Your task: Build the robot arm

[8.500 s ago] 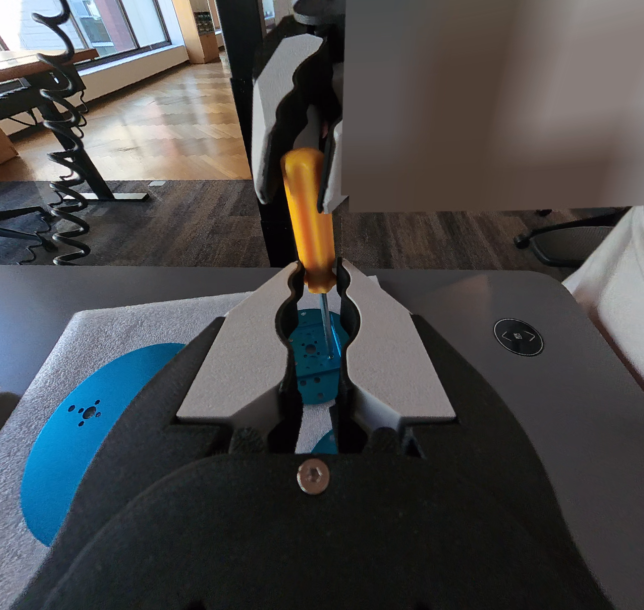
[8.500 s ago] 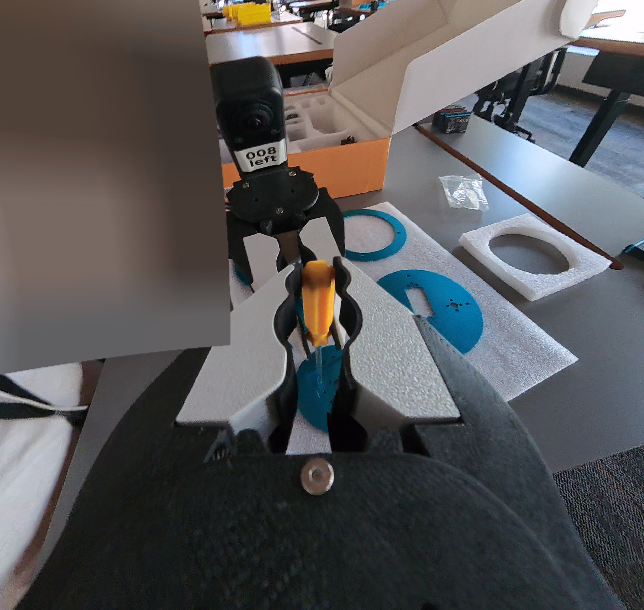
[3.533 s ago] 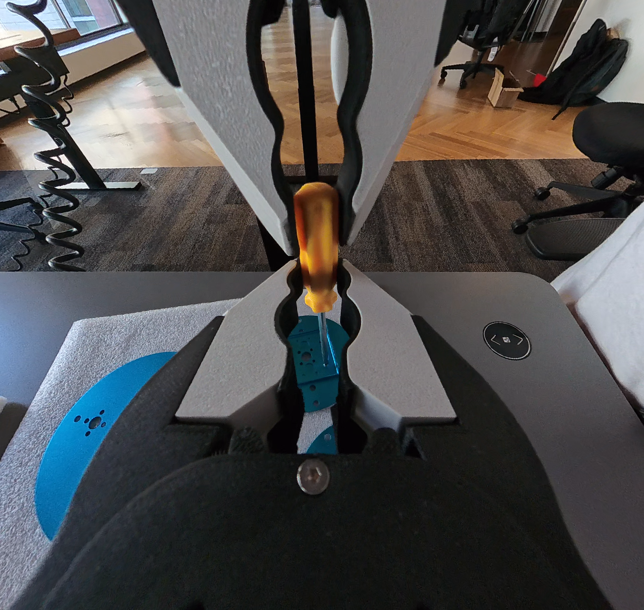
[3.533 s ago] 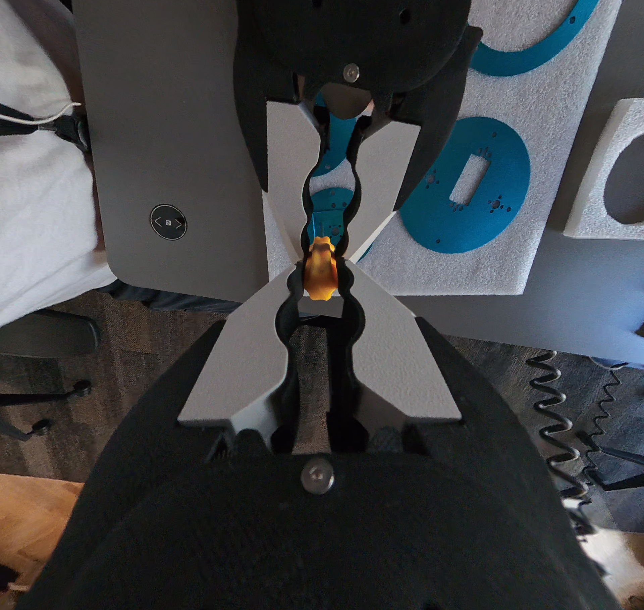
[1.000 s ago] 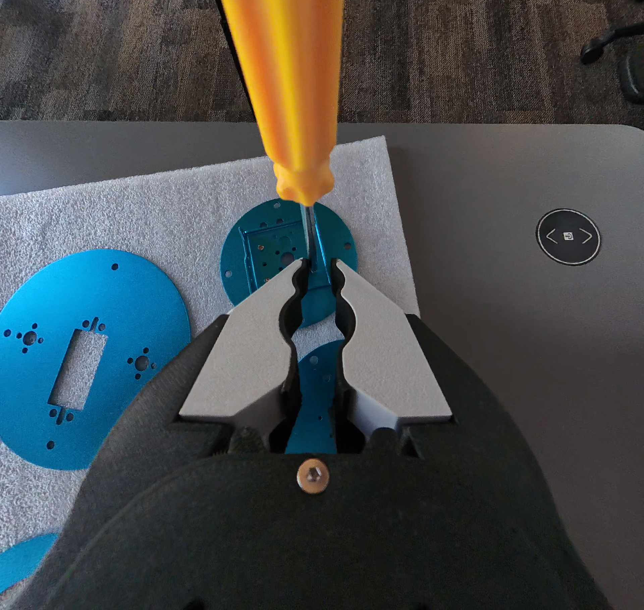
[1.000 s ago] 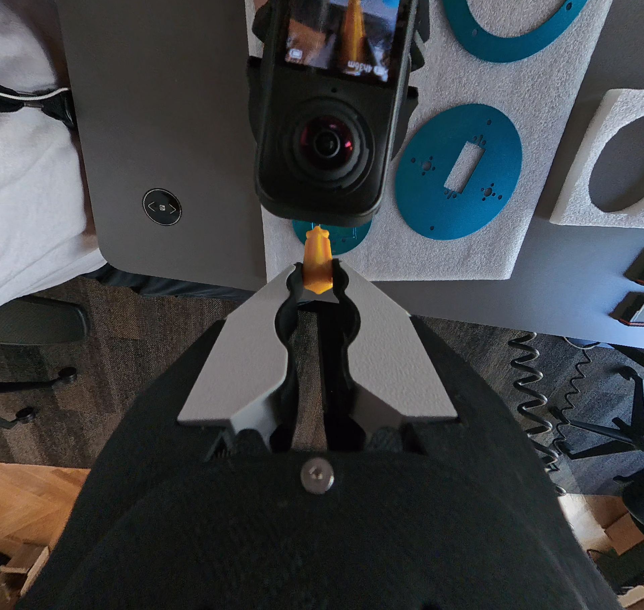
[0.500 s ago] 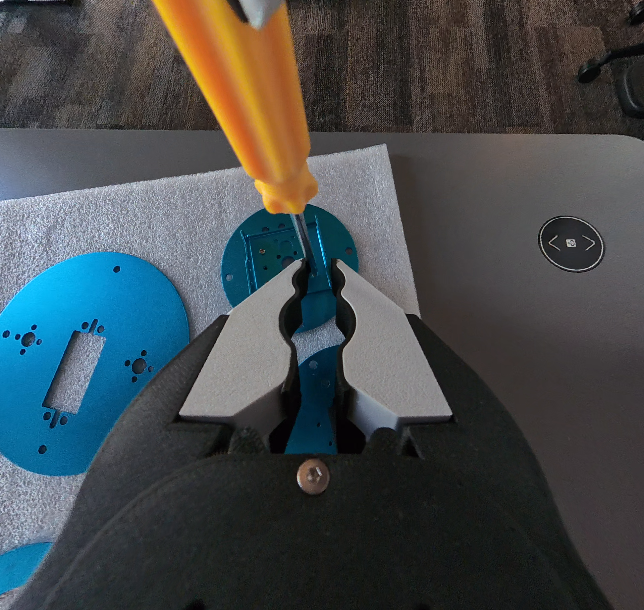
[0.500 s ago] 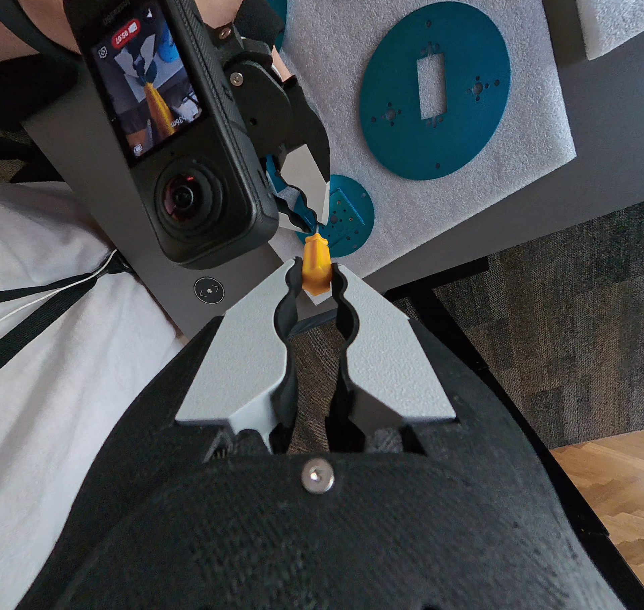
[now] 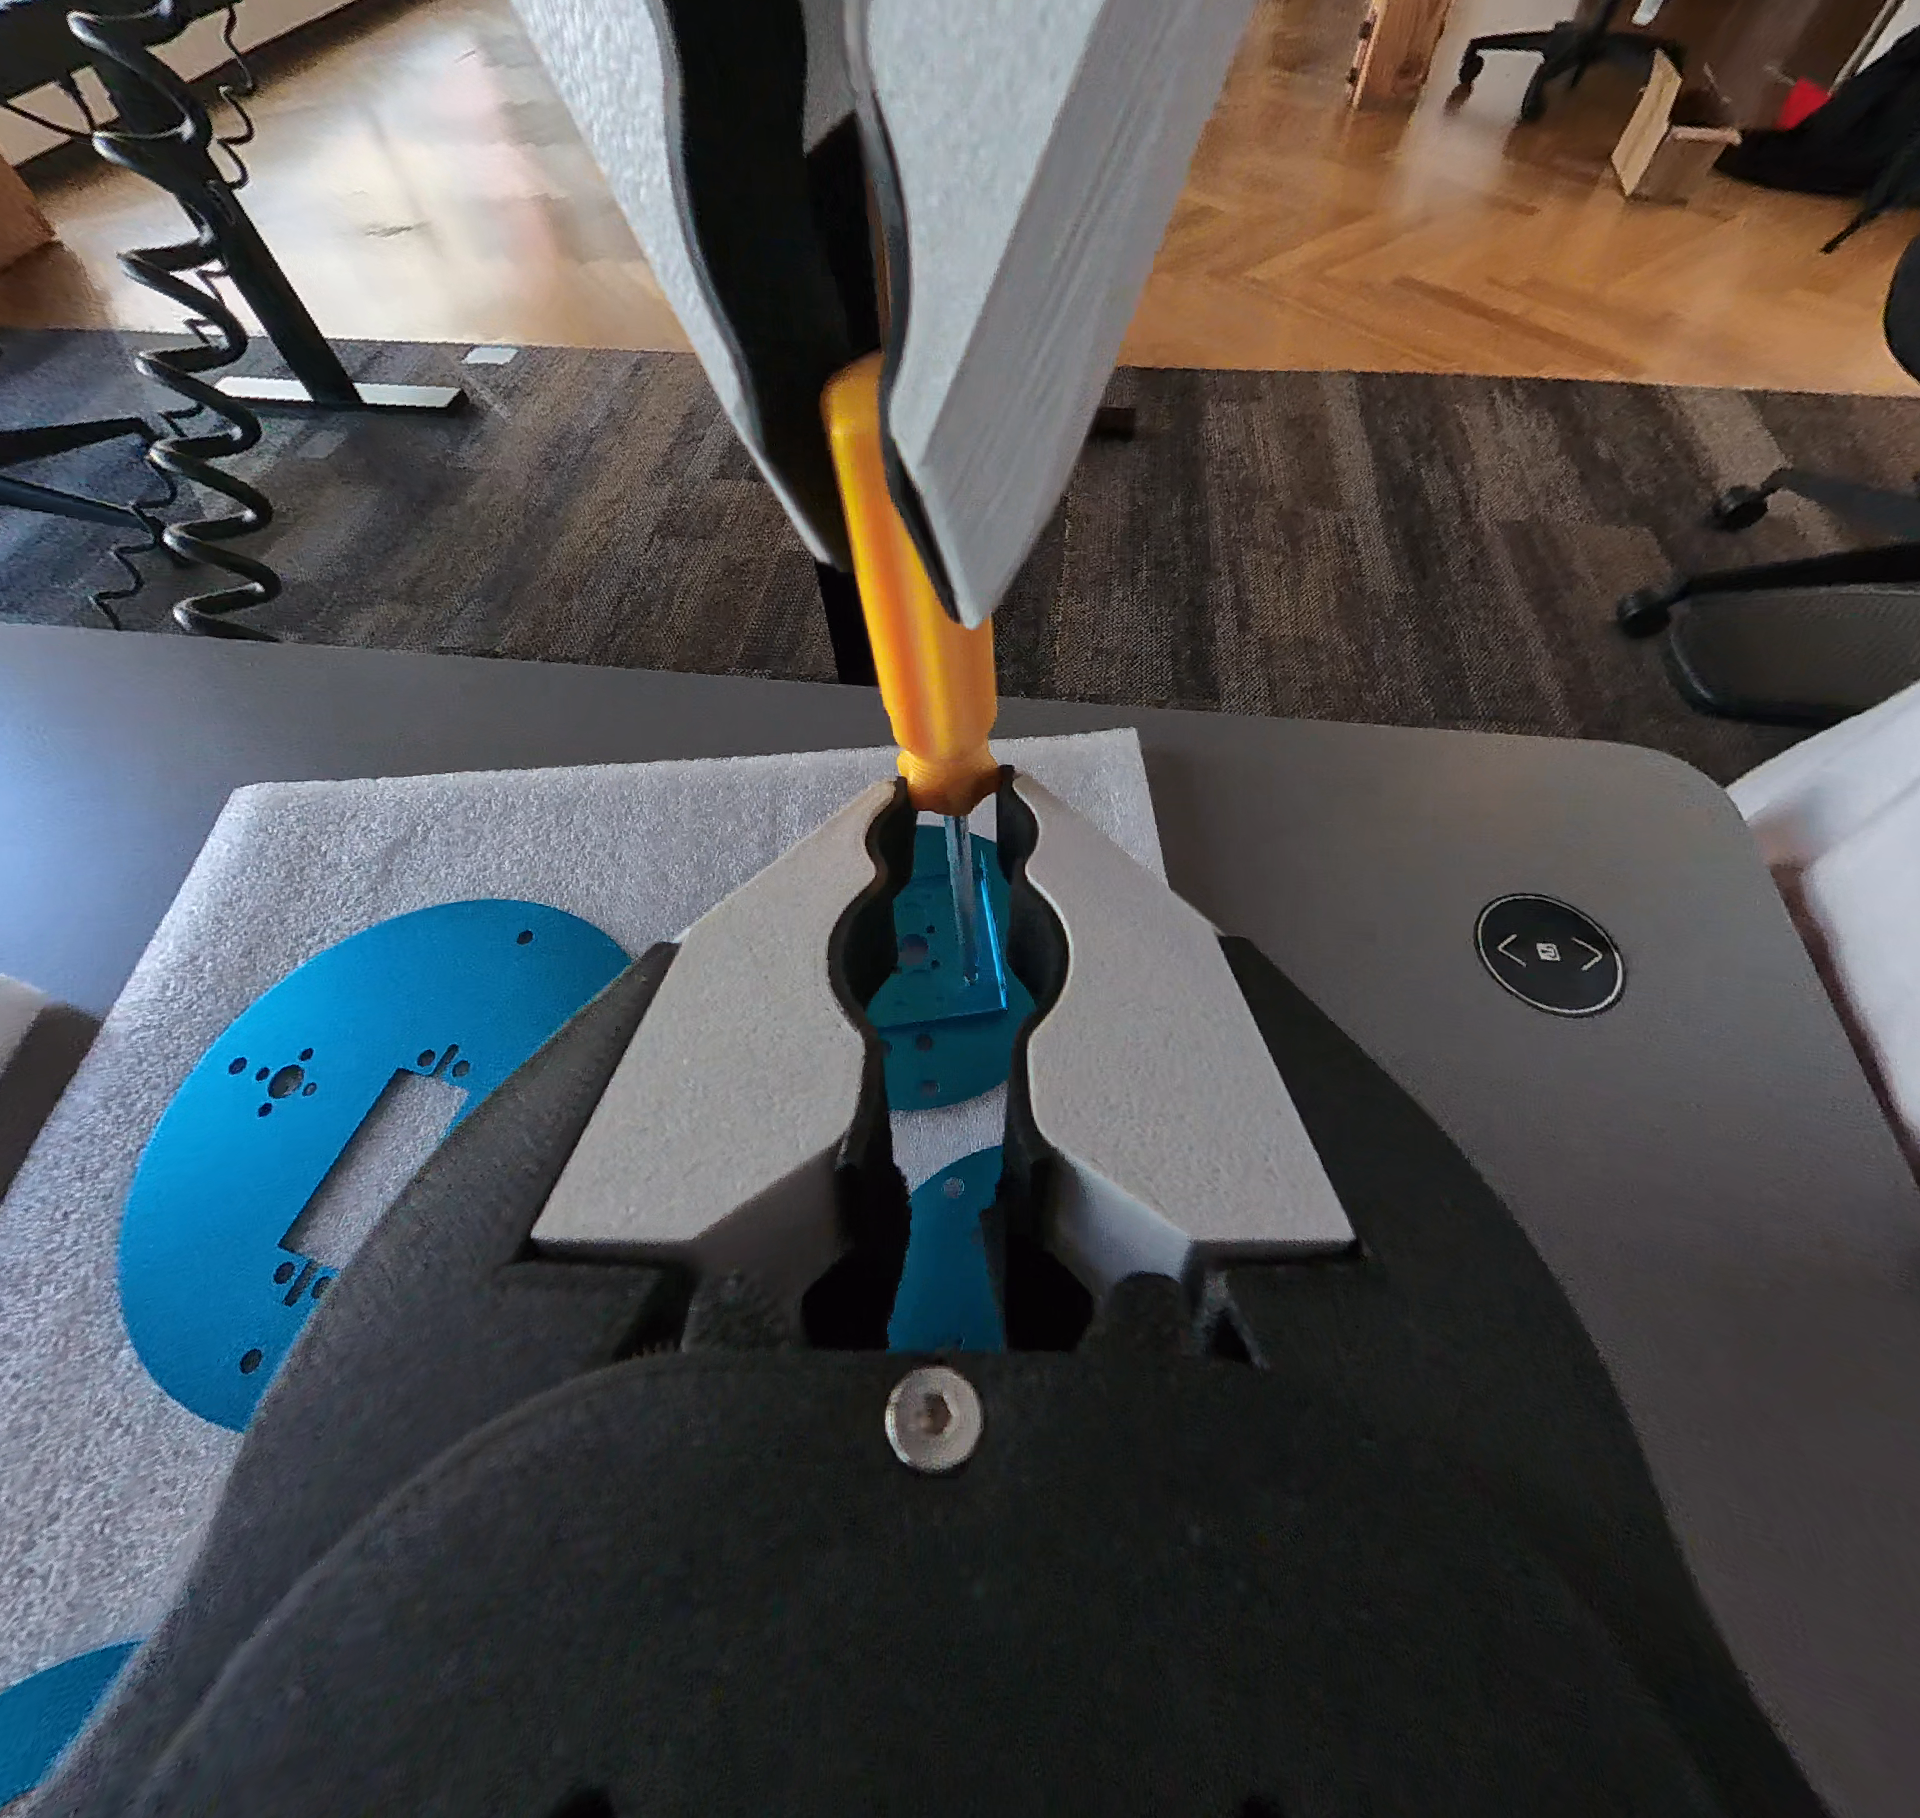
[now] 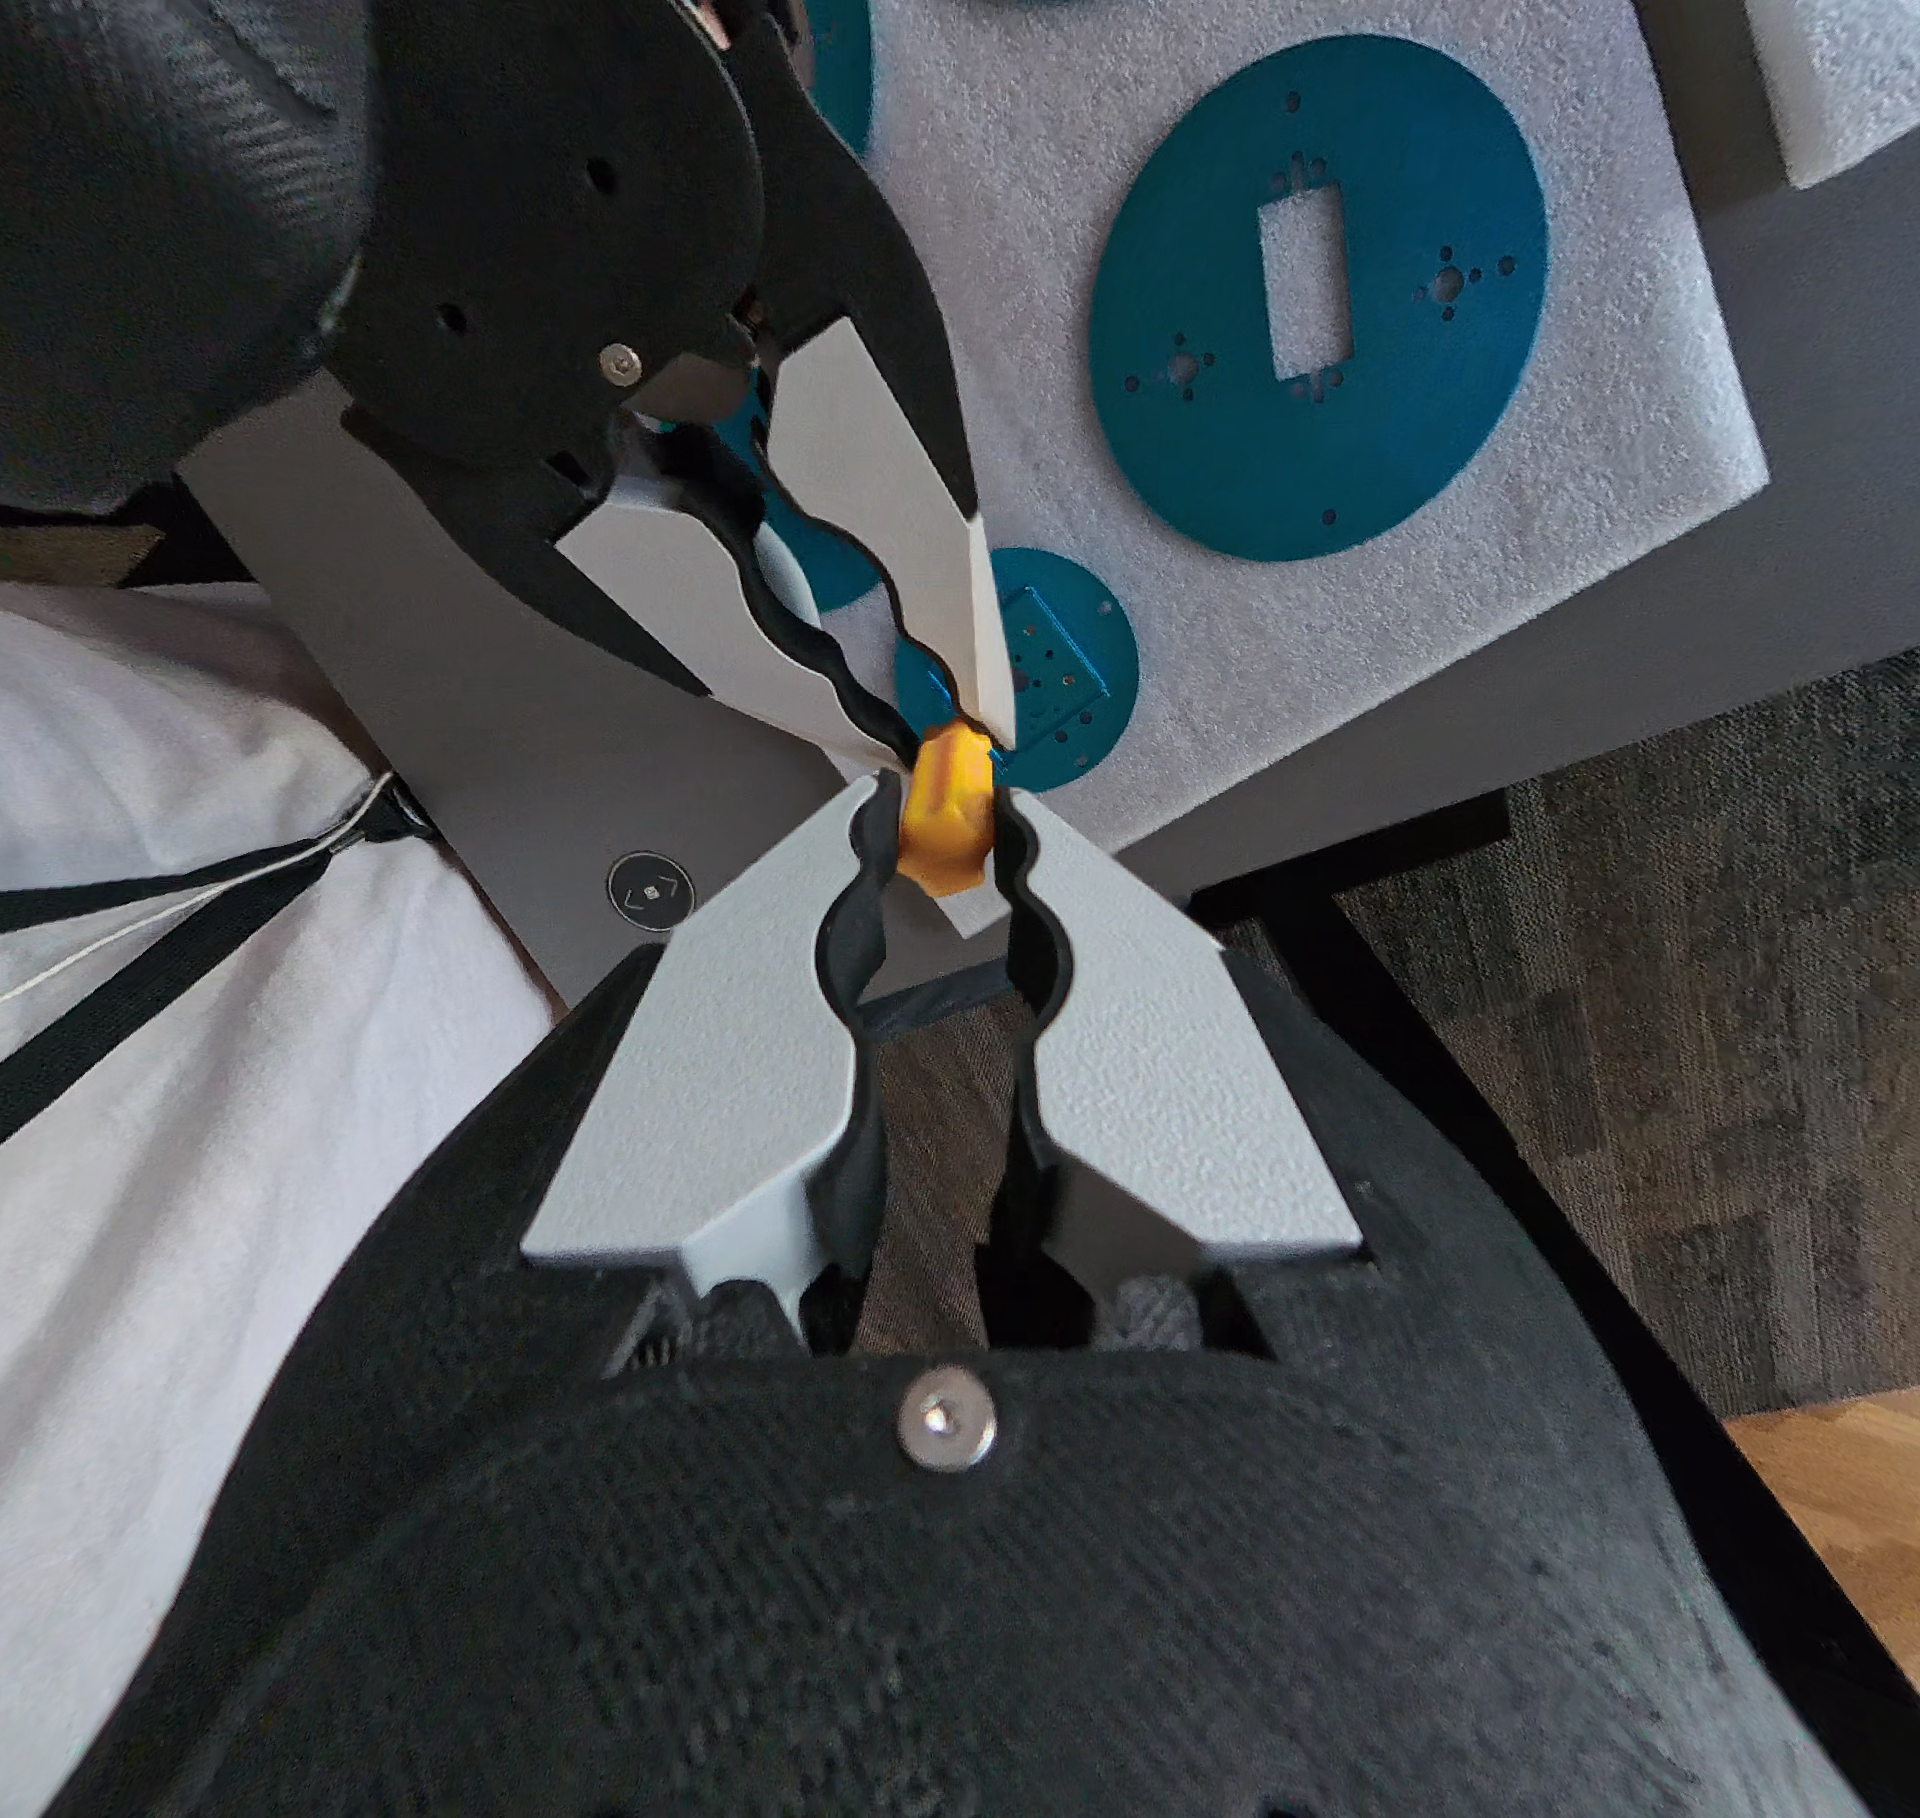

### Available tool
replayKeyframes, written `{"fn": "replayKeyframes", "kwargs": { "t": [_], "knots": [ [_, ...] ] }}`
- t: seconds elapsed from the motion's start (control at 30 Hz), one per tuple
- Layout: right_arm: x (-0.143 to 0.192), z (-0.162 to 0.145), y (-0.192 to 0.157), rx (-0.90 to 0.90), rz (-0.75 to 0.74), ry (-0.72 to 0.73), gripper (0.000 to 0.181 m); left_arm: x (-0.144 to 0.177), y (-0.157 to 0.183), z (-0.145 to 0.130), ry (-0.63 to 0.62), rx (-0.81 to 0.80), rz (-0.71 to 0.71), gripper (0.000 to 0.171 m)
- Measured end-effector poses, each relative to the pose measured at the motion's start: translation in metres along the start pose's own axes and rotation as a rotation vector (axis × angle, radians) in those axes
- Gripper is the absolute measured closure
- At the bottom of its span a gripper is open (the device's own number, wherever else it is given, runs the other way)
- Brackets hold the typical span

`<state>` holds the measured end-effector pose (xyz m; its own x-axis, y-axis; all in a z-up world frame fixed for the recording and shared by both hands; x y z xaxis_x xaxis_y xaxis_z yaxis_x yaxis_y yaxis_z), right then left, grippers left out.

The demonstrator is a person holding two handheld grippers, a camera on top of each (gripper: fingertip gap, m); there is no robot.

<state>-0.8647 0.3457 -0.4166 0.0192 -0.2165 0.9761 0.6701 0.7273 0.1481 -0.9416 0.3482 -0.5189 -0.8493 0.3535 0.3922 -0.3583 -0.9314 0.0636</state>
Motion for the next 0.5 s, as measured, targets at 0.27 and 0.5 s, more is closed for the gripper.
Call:
{"fn": "replayKeyframes", "kwargs": {
  "t": [0.27, 0.5],
  "knots": [
    [-0.001, -0.023, 0.011, 0.064, 0.176, 0.553, 0.146, 0.001, 0.0, -0.001, 0.002, -0.019, -0.023, 0.158],
    [-0.042, -0.058, 0.007, 0.031, 0.228, 1.056, 0.12, 0.002, 0.0, -0.002, 0.01, -0.02, -0.043, 0.158]
  ]
}}
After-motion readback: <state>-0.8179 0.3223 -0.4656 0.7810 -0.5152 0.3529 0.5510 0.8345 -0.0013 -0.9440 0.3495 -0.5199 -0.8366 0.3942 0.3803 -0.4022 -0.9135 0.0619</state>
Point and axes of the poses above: each gripper's, where its closed fingertips meet, x back along the fingers, z out of its top, y = z × x across the jaws, the point moved 9 cm from there along x, back along the fingers, and after that the axes turned 13 degrees about -z, right-handed, at the moved point
